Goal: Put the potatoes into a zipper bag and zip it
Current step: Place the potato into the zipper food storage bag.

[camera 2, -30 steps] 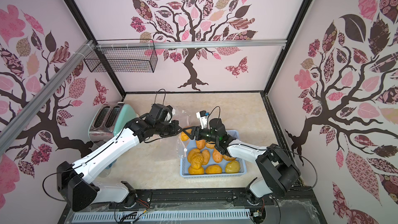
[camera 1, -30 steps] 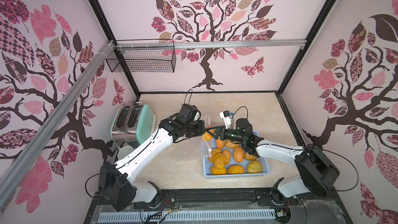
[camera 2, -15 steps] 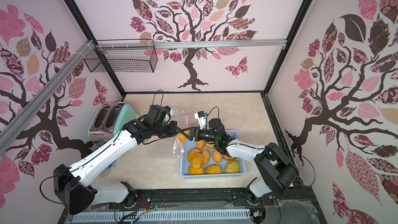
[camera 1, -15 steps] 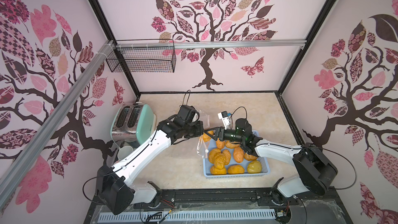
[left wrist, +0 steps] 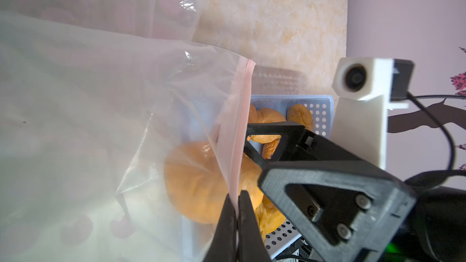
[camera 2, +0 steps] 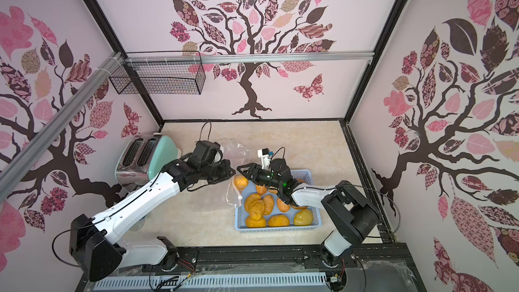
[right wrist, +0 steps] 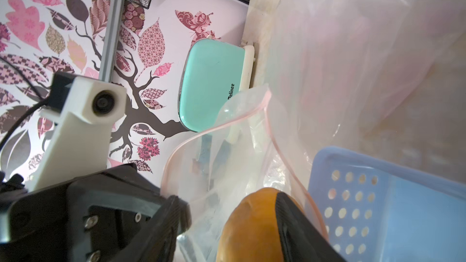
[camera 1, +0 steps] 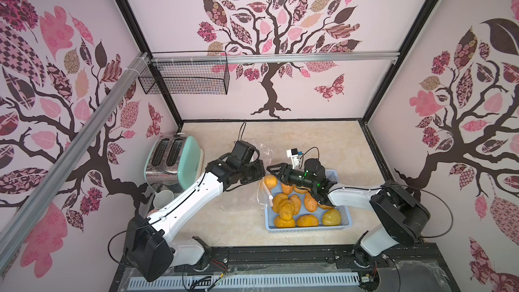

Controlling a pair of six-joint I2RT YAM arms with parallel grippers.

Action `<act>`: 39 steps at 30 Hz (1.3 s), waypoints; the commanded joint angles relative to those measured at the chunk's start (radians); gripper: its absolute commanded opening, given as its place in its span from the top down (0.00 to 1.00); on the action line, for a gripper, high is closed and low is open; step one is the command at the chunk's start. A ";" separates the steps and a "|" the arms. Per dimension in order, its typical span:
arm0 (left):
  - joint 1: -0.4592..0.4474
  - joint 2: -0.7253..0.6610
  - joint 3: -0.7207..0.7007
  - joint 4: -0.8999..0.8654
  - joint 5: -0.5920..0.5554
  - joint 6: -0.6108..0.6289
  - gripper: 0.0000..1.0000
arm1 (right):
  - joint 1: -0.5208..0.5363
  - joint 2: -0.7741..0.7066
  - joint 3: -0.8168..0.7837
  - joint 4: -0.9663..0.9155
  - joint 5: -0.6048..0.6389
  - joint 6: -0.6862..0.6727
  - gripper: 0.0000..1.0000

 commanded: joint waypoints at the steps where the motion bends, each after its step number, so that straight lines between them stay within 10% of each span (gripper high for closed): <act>1: 0.008 -0.037 -0.033 0.047 -0.016 -0.022 1.00 | 0.018 0.056 0.032 0.089 0.039 0.150 0.40; 11: 0.078 -0.091 -0.161 0.073 -0.011 -0.011 1.00 | 0.028 0.124 -0.046 0.296 0.101 0.442 0.44; 22: 0.099 -0.088 -0.233 0.100 0.069 0.038 1.00 | 0.044 0.152 0.021 0.236 0.033 0.420 0.45; 34: 0.098 -0.149 -0.234 0.100 0.116 0.094 1.00 | 0.000 -0.065 0.115 -0.405 0.081 -0.154 0.46; 39: 0.099 -0.153 -0.229 0.105 0.142 0.089 1.00 | -0.004 -0.116 0.139 -0.614 0.137 -0.367 0.64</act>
